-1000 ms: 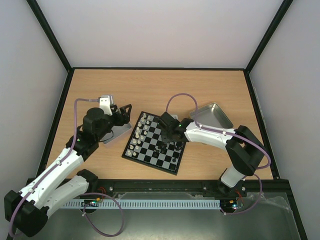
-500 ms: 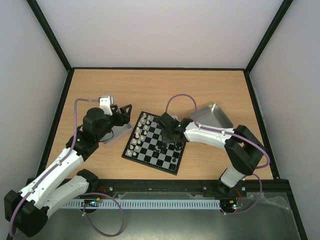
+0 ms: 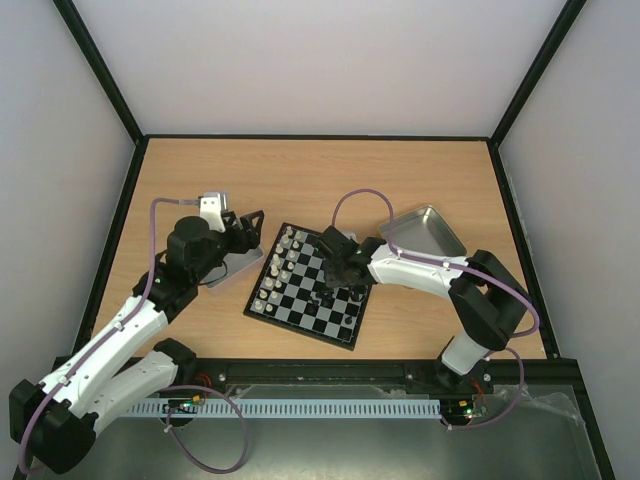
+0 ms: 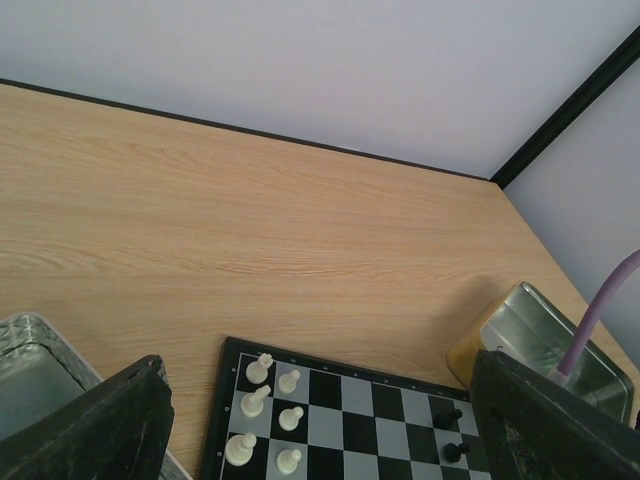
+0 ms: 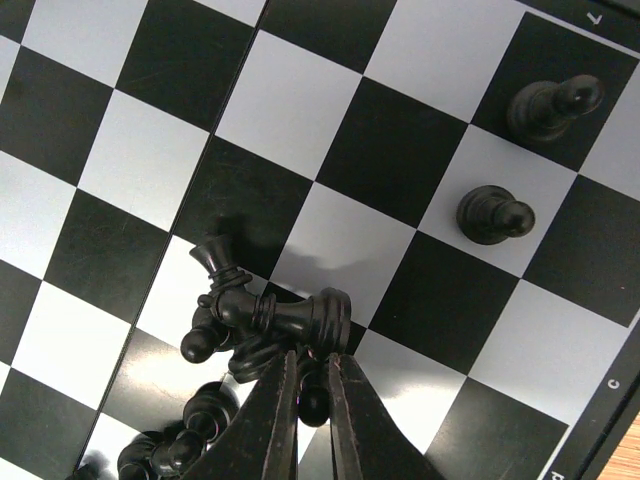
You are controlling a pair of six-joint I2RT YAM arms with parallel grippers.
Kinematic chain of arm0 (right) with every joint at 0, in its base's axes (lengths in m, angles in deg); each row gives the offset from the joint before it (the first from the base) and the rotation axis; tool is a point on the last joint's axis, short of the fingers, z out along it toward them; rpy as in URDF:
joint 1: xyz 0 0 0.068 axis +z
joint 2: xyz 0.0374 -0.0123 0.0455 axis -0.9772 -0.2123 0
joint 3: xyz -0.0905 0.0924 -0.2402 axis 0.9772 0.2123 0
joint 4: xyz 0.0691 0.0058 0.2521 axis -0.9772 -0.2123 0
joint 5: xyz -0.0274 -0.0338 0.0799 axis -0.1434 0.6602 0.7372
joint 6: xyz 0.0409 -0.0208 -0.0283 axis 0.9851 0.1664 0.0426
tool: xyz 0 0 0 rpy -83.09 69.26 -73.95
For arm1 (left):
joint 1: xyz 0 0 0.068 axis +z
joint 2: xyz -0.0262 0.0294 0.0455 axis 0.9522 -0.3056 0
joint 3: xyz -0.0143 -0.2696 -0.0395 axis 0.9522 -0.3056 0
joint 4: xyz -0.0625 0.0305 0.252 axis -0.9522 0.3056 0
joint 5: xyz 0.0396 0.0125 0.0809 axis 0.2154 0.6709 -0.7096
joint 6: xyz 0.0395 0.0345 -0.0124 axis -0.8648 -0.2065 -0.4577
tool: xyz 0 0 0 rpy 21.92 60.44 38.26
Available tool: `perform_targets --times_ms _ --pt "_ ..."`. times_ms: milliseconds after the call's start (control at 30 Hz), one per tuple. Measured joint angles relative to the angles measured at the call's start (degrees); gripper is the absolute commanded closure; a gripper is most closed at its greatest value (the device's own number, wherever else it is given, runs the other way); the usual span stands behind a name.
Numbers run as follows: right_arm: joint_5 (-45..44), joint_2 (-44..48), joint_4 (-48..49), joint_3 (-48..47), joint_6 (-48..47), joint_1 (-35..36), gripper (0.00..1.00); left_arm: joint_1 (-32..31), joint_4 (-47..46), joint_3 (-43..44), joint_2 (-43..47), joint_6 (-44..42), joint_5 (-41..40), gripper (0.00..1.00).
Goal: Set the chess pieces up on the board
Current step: Move the chess piece to the chessboard.
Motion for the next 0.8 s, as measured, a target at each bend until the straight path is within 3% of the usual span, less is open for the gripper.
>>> perform_targets --times_ms 100,633,800 --pt "0.0 0.0 0.0 0.1 0.0 0.0 0.98 0.0 0.0 0.0 0.0 0.0 0.0 0.18" --pt "-9.5 0.4 -1.9 0.3 3.0 -0.1 0.97 0.0 0.0 0.0 0.0 0.0 0.0 0.17" --pt "-10.2 1.1 -1.3 1.6 4.1 -0.7 0.86 0.0 0.0 0.0 0.0 0.0 0.1 0.18"
